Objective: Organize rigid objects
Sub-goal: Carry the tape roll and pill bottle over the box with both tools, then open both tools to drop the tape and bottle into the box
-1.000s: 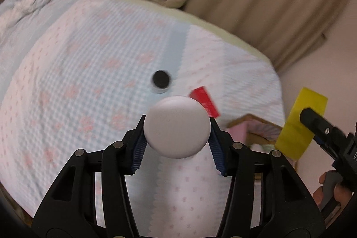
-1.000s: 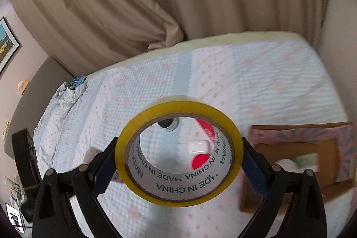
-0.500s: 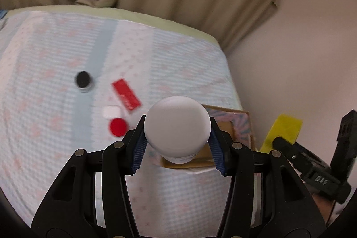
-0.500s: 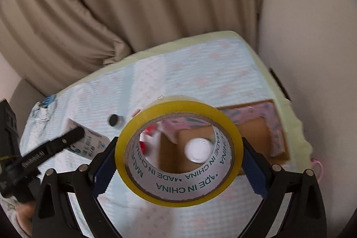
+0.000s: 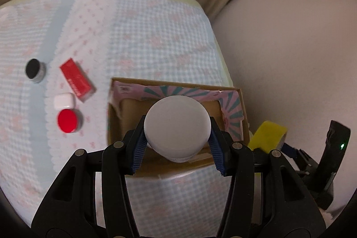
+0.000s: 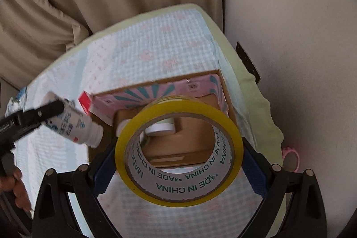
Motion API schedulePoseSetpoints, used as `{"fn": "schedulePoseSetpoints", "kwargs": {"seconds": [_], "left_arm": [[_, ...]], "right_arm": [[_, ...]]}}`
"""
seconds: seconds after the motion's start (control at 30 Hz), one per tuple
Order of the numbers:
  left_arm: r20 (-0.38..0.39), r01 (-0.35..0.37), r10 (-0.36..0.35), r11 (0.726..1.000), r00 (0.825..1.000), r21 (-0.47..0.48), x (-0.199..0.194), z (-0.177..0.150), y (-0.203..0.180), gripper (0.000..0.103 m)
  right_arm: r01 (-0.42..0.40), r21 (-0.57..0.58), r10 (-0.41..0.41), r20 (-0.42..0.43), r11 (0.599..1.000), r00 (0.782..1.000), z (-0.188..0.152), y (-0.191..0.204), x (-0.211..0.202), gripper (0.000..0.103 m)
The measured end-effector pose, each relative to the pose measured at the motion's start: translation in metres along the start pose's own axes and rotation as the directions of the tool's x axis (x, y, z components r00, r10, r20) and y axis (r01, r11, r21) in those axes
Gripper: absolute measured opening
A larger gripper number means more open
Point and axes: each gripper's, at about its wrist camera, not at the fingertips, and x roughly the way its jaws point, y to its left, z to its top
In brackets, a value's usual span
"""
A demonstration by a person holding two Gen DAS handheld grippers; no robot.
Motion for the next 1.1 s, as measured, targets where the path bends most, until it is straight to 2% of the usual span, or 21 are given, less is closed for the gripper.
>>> {"fn": "schedulePoseSetpoints", "kwargs": {"seconds": [0.2, 0.47, 0.53, 0.57, 0.6, 0.67, 0.8, 0.93, 1.1], "left_arm": [[-0.083, 0.007, -0.007, 1.0, 0.997, 0.0, 0.043, -0.003, -0.01, 0.047], [-0.149, -0.007, 0.008, 1.0, 0.989, 0.005, 0.07, -0.011, -0.007, 0.047], [-0.154, -0.037, 0.04, 0.999, 0.987, 0.019, 0.07, -0.009, -0.006, 0.059], [-0.15, -0.06, 0.065, 0.997, 0.986, 0.037, 0.069, -0.008, -0.006, 0.089], [-0.137, -0.088, 0.096, 0.994, 0.986, 0.065, 0.064, -0.008, -0.006, 0.102], [-0.117, -0.101, 0.112, 0.99, 0.987, 0.099, 0.058, -0.009, -0.004, 0.103], [-0.112, -0.147, 0.163, 0.979, 0.98, 0.141, 0.05, -0.015, 0.006, 0.103], [-0.116, -0.156, 0.169, 0.981, 0.979, 0.119, 0.04, -0.021, 0.018, 0.103], [-0.107, -0.159, 0.17, 0.982, 0.98, 0.106, 0.029, -0.029, 0.024, 0.103]], "right_arm": [[0.022, -0.066, -0.026, -0.062, 0.998, 0.998, -0.003, -0.012, 0.04, 0.098], [0.026, -0.124, -0.041, -0.121, 0.992, 0.992, 0.0, -0.022, 0.075, 0.098], [0.02, -0.107, -0.032, -0.114, 0.994, 0.993, 0.002, -0.027, 0.08, 0.103], [0.005, -0.096, -0.012, -0.077, 0.995, 0.997, 0.004, -0.029, 0.077, 0.103], [-0.004, -0.091, 0.0, -0.047, 0.996, 0.999, 0.005, -0.03, 0.074, 0.103], [-0.004, -0.09, 0.002, -0.012, 0.996, 1.0, 0.007, -0.033, 0.069, 0.103], [0.011, -0.066, -0.015, -0.047, 0.998, 0.999, 0.004, -0.036, 0.065, 0.103], [0.0, 0.005, 0.0, -0.065, 1.0, 0.998, -0.001, -0.04, 0.06, 0.103], [-0.002, 0.003, 0.002, -0.065, 1.0, 0.998, -0.002, -0.033, 0.052, 0.103]]}}
